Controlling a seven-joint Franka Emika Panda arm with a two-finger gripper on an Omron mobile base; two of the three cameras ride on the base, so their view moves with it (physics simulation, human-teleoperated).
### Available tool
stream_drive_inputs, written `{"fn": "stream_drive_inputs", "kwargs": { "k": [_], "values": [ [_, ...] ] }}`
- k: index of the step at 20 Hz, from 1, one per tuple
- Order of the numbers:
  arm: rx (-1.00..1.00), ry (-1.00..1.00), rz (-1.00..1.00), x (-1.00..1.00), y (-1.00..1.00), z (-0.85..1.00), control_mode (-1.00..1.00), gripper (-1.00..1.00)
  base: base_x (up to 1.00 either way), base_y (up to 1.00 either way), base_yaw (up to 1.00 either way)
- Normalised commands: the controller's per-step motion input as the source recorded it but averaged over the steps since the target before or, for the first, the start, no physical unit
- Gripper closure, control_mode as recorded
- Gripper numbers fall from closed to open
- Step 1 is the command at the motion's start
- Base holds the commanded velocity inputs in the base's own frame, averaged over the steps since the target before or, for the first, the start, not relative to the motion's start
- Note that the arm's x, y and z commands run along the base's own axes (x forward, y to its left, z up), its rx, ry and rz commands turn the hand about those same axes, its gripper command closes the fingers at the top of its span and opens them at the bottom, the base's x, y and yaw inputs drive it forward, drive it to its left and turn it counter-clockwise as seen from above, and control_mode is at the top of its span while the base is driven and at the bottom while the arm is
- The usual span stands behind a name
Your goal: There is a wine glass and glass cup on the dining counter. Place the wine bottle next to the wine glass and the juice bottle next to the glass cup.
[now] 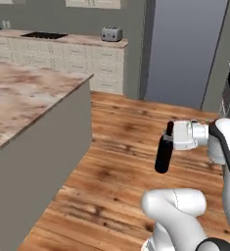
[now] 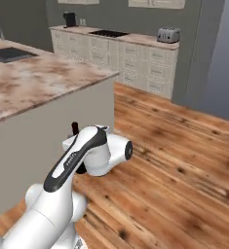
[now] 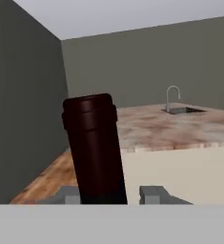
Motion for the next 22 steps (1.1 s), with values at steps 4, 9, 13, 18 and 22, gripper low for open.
{"fn": "stream_drive_inputs", "kwargs": {
  "k": [4,9,13,18,22],
  "values": [
    [0.00,0.00,0.00,0.00,0.00,0.00,1.00,1.00,-0.03,0.00,1.00],
    [0.00,0.00,0.00,0.00,0.00,0.00,1.00,1.00,-0.03,0.00,1.00],
    [0.00,0.00,0.00,0.00,0.00,0.00,1.00,1.00,-0.03,0.00,1.00],
    [0.00,0.00,0.00,0.00,0.00,0.00,1.00,1.00,0.06,0.20,0.78],
    [0.00,0.00,0.00,0.00,0.00,0.00,1.00,1.00,0.53,0.49,0.23]
  ]
}}
